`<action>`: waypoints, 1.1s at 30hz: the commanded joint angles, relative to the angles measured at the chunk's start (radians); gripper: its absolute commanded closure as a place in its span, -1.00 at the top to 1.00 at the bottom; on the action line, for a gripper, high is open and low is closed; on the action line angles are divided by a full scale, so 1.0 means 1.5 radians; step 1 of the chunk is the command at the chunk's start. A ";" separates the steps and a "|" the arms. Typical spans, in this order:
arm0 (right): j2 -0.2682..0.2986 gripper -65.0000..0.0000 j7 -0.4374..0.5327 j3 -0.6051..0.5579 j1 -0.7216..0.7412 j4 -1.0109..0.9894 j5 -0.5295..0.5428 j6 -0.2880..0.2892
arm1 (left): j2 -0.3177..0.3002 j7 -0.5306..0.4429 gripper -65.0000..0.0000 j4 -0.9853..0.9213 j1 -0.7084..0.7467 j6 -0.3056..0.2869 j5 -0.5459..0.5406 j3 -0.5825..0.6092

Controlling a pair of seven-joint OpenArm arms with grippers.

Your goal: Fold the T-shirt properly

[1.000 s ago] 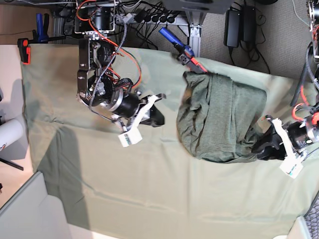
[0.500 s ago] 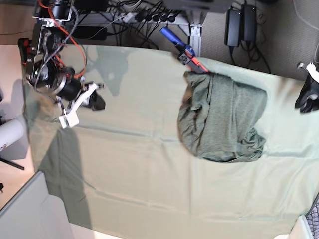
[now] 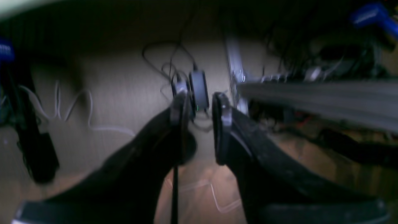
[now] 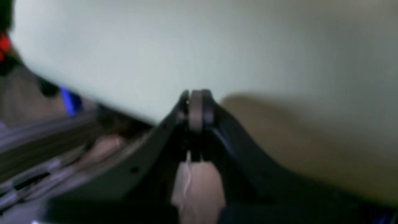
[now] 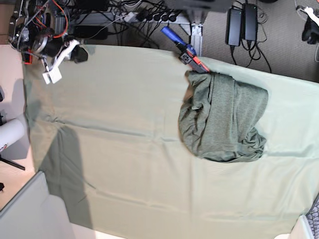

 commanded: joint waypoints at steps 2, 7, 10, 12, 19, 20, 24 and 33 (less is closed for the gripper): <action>0.014 -1.00 -0.012 0.007 -0.031 0.009 0.012 0.013 | -0.004 0.015 -0.59 0.001 0.025 -0.003 -0.007 -0.004; 0.012 -1.00 -0.022 0.007 -0.121 0.009 0.011 0.012 | -0.008 0.064 -0.59 -0.041 0.037 0.017 -0.007 -0.004; 0.003 -1.00 -0.027 0.007 -0.172 0.009 0.011 0.012 | -0.030 0.077 -0.59 -0.095 0.037 0.042 -0.007 0.015; -0.011 -1.00 -0.029 0.007 -0.200 0.009 0.011 0.012 | -0.052 0.079 -0.59 -0.145 0.037 0.041 -0.002 0.052; -0.062 -1.00 -0.039 0.004 -0.236 -0.053 0.003 0.012 | -0.114 0.005 -0.60 -0.333 -0.016 0.132 0.149 0.299; -0.067 -1.00 -0.039 0.004 -0.233 -0.073 0.003 0.012 | -0.114 0.001 -0.60 -0.363 -0.035 0.149 0.174 0.331; -0.079 -1.00 -0.041 -0.021 -0.216 -0.174 -0.033 0.007 | -0.113 -0.007 -0.61 -0.504 -0.128 0.192 0.242 0.446; -0.079 -1.00 -0.005 -0.148 -0.068 -0.465 -0.148 -0.005 | -0.067 -0.055 -0.70 -0.855 -0.367 0.203 0.255 0.606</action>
